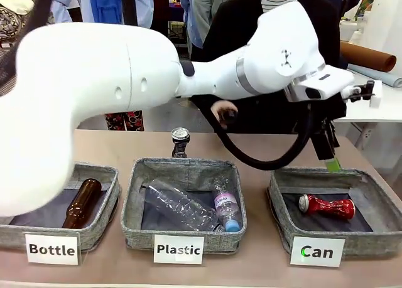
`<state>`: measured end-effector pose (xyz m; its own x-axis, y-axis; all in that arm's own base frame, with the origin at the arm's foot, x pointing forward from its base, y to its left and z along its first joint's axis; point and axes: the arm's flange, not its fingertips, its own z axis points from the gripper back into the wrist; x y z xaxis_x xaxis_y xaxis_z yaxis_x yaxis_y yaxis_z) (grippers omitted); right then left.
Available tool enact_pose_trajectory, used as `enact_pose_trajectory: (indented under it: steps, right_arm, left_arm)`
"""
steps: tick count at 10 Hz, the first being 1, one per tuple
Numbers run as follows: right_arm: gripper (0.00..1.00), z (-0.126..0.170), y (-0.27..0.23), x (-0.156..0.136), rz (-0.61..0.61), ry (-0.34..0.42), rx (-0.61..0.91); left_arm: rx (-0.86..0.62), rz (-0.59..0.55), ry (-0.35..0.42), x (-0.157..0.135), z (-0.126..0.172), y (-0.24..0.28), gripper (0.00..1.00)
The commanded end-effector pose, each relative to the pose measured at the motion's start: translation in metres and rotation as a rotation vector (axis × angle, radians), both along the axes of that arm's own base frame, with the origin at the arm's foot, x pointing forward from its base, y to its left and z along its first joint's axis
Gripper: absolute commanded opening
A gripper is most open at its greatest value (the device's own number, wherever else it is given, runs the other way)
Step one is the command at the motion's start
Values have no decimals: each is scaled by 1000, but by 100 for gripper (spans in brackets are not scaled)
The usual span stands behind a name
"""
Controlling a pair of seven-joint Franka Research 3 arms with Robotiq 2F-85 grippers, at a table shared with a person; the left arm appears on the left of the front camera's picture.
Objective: Sort the can waste into the basket.
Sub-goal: Pick up the can waste from the table and place it in the right Fabric basket.
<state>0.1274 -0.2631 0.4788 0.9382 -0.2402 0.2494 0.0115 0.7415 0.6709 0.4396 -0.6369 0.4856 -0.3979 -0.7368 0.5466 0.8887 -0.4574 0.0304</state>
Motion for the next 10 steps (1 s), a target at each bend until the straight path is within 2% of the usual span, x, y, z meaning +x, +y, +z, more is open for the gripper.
enact_pose_trajectory:
  steps: [1,2,3,5,7,10]
  right_arm:
    - [100,-2,36,19,102,-80,28]
    - [100,-4,65,37,192,-125,63]
    - [100,-5,82,46,240,-108,39]
    - [100,1,59,38,193,-25,13]
    - [100,-3,32,30,142,-17,-5]
    - [100,-5,27,27,122,-32,-5]
  left_arm:
    - [44,-25,10,-16,23,61,100]
    - [-10,17,-52,-24,30,86,100]
    - [-83,13,-107,-29,32,87,100]
    - [-110,-36,-95,-37,17,62,100]
    - [-68,-65,-108,-44,9,54,100]
    - [-57,-55,-105,-45,5,53,100]
